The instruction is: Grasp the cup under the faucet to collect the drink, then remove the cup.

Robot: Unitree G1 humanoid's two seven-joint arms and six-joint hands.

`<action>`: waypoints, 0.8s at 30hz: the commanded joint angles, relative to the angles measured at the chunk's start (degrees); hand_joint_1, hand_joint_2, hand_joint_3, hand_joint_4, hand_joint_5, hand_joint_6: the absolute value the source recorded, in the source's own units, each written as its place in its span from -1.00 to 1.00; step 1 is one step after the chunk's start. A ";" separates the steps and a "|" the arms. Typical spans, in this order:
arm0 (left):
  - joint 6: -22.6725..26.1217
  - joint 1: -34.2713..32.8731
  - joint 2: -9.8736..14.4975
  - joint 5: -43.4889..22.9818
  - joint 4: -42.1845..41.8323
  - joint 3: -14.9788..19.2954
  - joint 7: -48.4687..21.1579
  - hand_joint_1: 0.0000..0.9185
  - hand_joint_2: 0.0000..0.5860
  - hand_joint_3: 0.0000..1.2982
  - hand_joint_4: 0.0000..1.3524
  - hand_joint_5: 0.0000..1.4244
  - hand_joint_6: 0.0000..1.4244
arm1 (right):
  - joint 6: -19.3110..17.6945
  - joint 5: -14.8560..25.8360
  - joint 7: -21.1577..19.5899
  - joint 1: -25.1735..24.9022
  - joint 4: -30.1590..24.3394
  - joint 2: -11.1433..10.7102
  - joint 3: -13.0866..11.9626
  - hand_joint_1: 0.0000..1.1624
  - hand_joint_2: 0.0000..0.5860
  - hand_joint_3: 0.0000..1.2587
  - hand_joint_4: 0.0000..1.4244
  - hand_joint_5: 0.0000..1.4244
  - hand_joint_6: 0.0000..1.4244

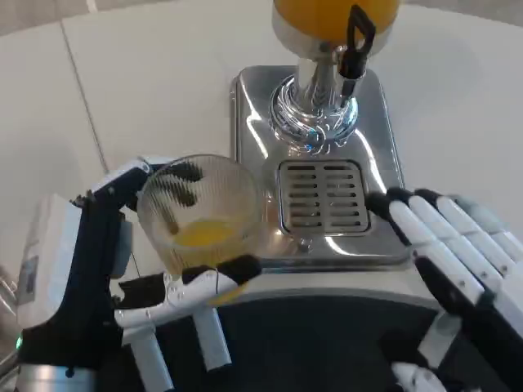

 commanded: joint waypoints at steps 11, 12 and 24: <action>-5.96 7.72 -1.67 -1.96 -7.32 1.82 -3.27 0.40 -1.00 0.75 0.83 1.00 1.00 | -14.85 -2.32 -7.29 7.34 7.46 -0.37 -2.35 -0.87 0.87 -1.00 -1.00 -1.00 -1.00; -6.42 8.34 -1.80 -1.92 -7.62 1.91 -3.36 0.40 -1.00 0.75 0.83 1.00 1.00 | -15.11 -2.14 -7.29 7.45 7.64 -0.48 -2.53 -0.87 0.88 -1.00 -1.00 -1.00 -1.00; -12.63 13.88 -1.35 -2.35 -10.12 3.25 -6.20 0.41 -1.00 0.75 0.83 1.00 1.00 | -18.51 0.92 -7.21 8.37 8.30 -2.75 -5.09 -0.89 0.90 -1.00 -1.00 -1.00 -1.00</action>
